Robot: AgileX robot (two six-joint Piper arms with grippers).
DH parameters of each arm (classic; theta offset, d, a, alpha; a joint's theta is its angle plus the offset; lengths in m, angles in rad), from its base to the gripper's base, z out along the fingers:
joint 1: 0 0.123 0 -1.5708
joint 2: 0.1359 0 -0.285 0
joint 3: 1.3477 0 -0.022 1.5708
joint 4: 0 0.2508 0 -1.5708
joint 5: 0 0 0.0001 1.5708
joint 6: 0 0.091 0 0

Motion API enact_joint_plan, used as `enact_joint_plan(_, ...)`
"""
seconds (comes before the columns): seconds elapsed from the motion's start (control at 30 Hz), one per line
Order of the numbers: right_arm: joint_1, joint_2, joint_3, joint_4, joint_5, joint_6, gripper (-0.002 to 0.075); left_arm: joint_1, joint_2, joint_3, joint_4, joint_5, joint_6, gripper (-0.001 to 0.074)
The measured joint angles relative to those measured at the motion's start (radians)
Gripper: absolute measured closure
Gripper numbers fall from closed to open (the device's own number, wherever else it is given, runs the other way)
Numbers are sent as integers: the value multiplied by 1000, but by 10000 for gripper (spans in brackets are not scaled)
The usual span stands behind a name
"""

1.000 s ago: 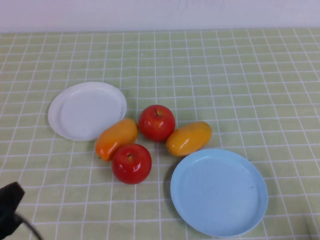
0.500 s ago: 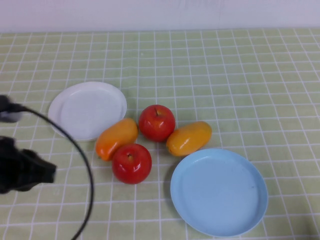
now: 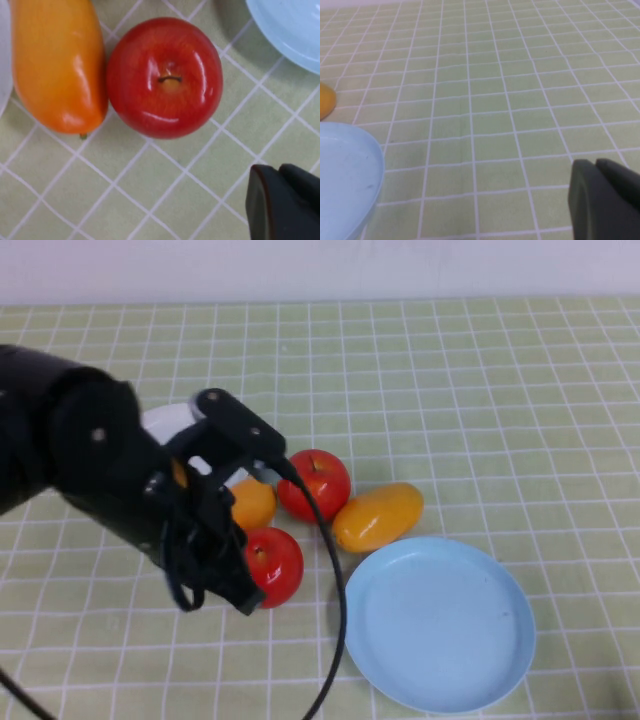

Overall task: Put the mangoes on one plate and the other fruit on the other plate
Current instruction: Put one type of fruit in the left plate

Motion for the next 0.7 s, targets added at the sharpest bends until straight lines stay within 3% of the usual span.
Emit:
enact_joint_plan(0.13, 0, 0, 0, 0, 0, 0, 743, -22, 48, -55, 36, 28, 0, 626)
enact_joint_plan(0.2, 0, 0, 0, 0, 0, 0, 743, -22, 73, -81, 46, 42, 0, 512)
enact_joint_plan(0.3, 0, 0, 0, 0, 0, 0, 743, -22, 104, -117, 55, 41, 0, 269)
enact_joint_plan(0.4, 0, 0, 0, 0, 0, 0, 743, -22, 123, -127, 57, 30, 37, 112)
enact_joint_plan(0.47, 0, 0, 0, 0, 0, 0, 743, -22, 127, -127, 59, 30, 97, 72)
enact_joint_plan(0.7, 0, 0, 0, 0, 0, 0, 743, -22, 141, -127, 63, 2, 170, 66)
